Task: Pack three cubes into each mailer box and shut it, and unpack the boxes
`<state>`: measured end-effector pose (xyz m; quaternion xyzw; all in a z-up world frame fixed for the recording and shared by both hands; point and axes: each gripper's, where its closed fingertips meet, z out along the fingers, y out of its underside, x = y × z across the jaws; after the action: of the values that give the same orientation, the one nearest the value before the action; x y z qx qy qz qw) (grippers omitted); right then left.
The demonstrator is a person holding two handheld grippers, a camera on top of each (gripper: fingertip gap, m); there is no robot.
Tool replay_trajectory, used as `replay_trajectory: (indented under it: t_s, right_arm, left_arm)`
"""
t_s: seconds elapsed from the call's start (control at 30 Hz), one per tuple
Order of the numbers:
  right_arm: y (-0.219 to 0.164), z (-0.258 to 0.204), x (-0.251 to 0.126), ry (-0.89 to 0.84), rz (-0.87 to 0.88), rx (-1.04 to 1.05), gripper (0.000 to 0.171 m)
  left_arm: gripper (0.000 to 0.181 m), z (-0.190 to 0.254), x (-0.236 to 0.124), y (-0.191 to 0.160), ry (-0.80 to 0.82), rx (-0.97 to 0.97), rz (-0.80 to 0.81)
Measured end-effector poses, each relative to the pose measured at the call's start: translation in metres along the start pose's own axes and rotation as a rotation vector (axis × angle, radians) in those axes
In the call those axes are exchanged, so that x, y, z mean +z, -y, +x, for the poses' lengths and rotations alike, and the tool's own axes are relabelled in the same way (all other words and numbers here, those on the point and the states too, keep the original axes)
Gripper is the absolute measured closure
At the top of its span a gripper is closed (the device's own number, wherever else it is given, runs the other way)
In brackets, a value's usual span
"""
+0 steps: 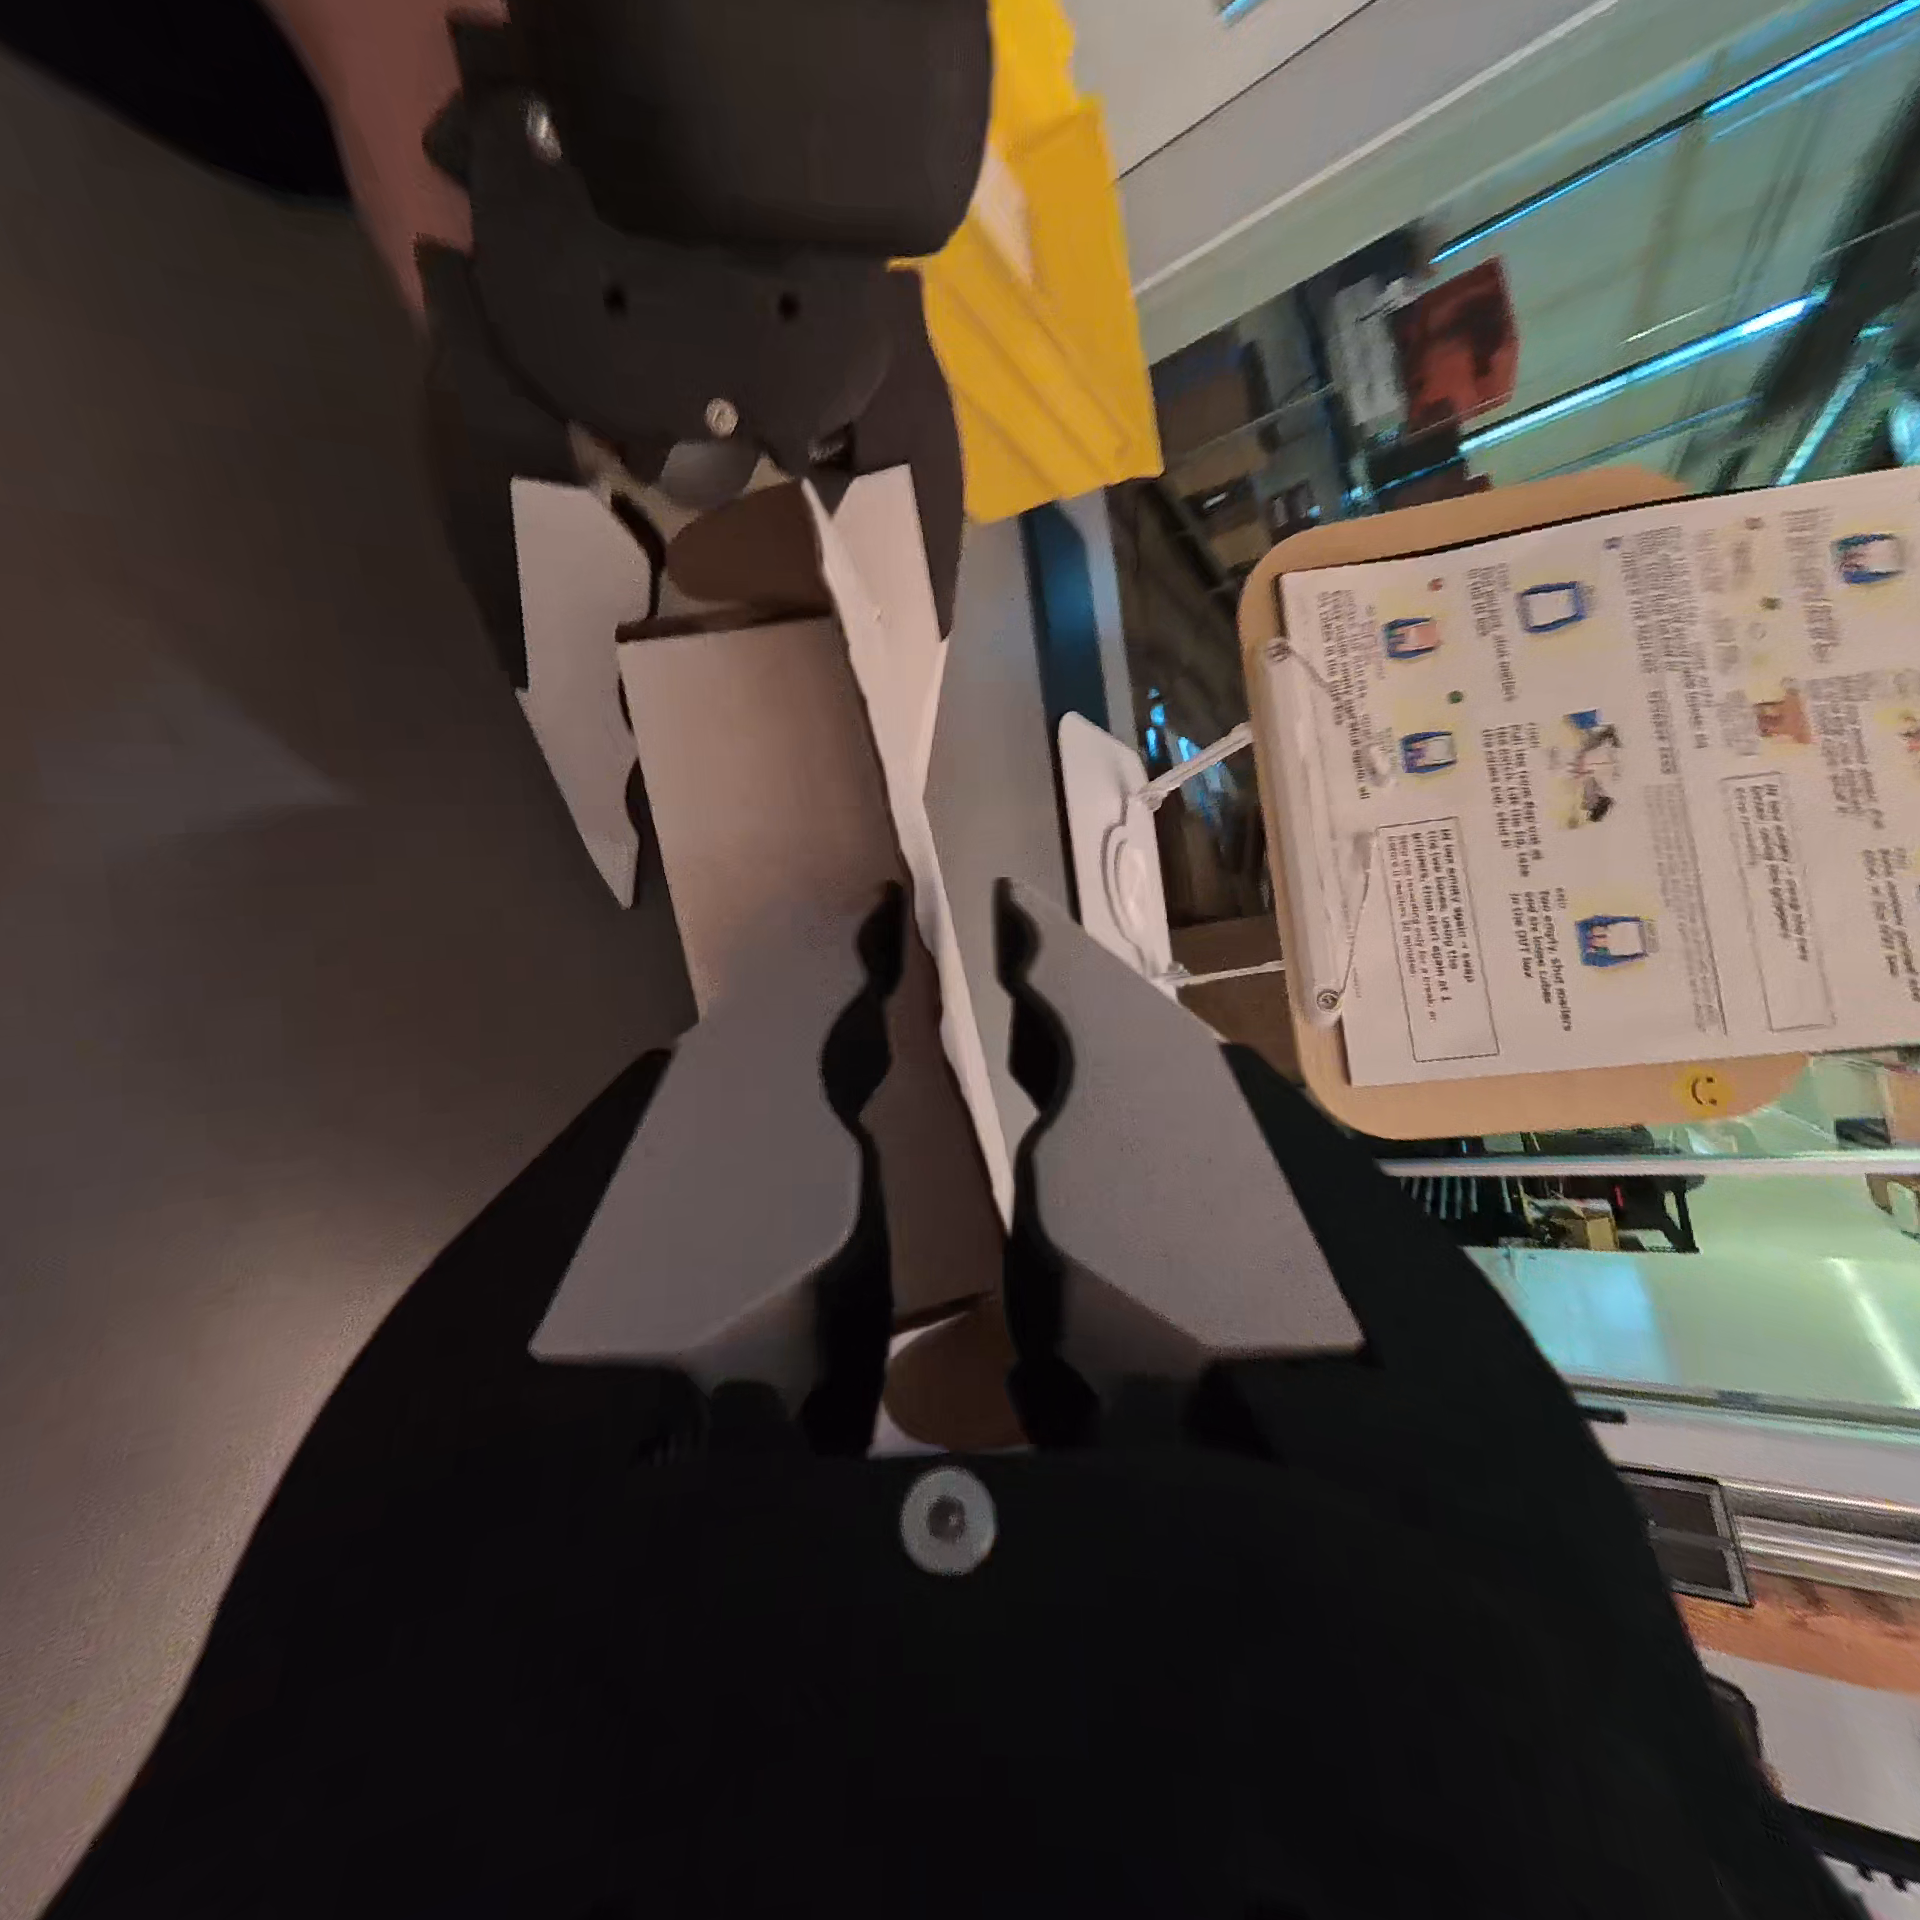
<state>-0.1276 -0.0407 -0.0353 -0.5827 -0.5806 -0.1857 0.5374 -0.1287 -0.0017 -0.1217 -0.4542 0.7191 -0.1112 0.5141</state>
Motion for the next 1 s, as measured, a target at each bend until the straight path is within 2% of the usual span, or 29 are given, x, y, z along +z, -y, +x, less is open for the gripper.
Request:
replay_trajectory:
  t_s: [0.07, 0.1, 0.27, 0.37, 0.47, 0.53, 0.6, 0.7, 0.83, 1.0]
  right_arm:
    - [0.002, -0.005, 0.004, 0.057, -0.028, -0.047, 0.17]
    - [0.001, -0.006, 0.005, 0.095, -0.059, -0.028, 0.17]
    - [0.004, -0.019, 0.0, 0.453, -0.186, 0.369, 0.17]
    - [0.004, -0.014, 0.005, 0.447, -0.177, 0.411, 0.169]
    - [0.003, -0.012, 0.007, 0.468, -0.21, 0.512, 0.17]
    - [0.002, -0.007, 0.01, 0.472, -0.212, 0.542, 0.17]
    - [0.002, -0.005, 0.013, 0.499, -0.212, 0.552, 0.17]
    - [0.003, -0.004, 0.019, 0.565, -0.212, 0.591, 0.17]
    - [0.003, 0.004, 0.031, 0.602, -0.23, 0.628, 0.17]
    - [0.004, 0.009, 0.038, 0.614, -0.241, 0.622, 0.17]
  left_arm:
    - [0.107, 0.001, 0.0, 0.0, 0.007, 0.037, -0.006]
    - [0.108, 0.001, -0.001, -0.001, 0.013, 0.06, -0.007]
    - [0.108, 0.001, -0.001, -0.005, 0.111, 0.264, -0.03]
    - [0.105, -0.008, -0.005, -0.007, 0.173, 0.249, -0.06]
    - [0.08, -0.017, -0.021, 0.009, 0.217, 0.196, 0.014]
    - [0.056, -0.021, -0.037, 0.019, 0.234, 0.144, 0.062]
    - [0.051, -0.031, -0.058, 0.032, 0.293, 0.129, 0.127]
    - [0.061, -0.042, -0.087, 0.055, 0.39, 0.162, 0.262]
    - [0.068, -0.025, -0.107, 0.088, 0.459, 0.337, 0.397]
    - [0.078, -0.001, -0.09, 0.09, 0.377, 0.42, 0.349]
